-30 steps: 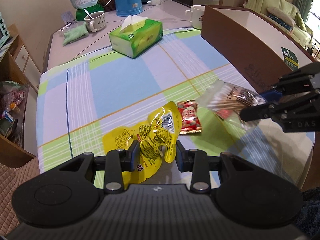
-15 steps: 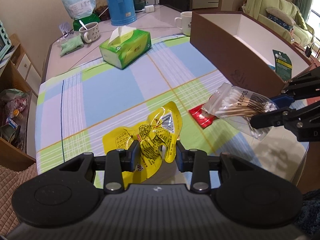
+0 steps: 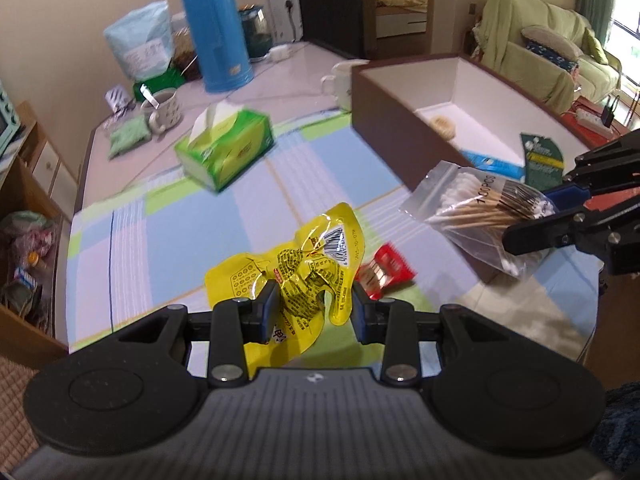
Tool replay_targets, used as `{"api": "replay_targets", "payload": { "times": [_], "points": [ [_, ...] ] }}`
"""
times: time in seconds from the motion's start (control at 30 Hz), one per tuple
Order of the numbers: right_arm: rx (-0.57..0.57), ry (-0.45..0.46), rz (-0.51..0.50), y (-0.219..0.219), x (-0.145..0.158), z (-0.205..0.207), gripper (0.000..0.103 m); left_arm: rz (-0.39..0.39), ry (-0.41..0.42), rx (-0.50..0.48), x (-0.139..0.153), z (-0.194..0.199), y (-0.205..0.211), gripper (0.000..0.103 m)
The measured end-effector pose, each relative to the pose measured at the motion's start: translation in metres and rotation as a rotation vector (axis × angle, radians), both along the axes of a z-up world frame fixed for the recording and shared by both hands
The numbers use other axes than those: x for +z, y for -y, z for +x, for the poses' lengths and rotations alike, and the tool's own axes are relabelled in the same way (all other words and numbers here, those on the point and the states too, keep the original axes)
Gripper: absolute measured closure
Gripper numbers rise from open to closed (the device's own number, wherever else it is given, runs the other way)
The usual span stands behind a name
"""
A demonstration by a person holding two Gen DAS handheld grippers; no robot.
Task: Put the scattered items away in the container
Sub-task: 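Carry the yellow packet and swab bag with both tools over the box, then open the left tool dropping the yellow packet while the right tool releases the swab bag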
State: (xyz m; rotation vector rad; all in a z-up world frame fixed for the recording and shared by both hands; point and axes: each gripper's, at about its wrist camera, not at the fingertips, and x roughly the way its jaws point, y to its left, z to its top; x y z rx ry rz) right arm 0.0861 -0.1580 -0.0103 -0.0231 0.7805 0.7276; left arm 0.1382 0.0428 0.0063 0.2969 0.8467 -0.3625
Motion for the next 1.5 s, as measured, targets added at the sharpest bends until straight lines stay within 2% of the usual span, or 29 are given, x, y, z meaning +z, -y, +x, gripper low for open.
{"api": "replay_targets", "payload": {
  "times": [0.33, 0.67, 0.9, 1.1, 1.5],
  "points": [
    [-0.14, 0.034, 0.016, 0.076, 0.023, 0.017, 0.081, 0.004, 0.078, -0.17, 0.026, 0.023, 0.08, 0.072],
    [-0.287, 0.045, 0.004, 0.151, 0.037, 0.033, 0.081, 0.023, 0.11, -0.362, 0.032, 0.042, 0.157, 0.072],
    [-0.336, 0.03, 0.002, 0.178, 0.035, 0.043, 0.081, 0.041, 0.08, -0.46, 0.021, 0.053, 0.193, 0.072],
    [-0.35, 0.015, -0.005, 0.186, 0.03, 0.057, 0.081, 0.093, 0.043, -0.546, 0.003, 0.062, 0.216, 0.072],
    [-0.36, -0.03, -0.036, 0.195, 0.014, 0.086, 0.081, 0.189, -0.05, -0.637, -0.036, 0.089, 0.24, 0.071]
  ]
}}
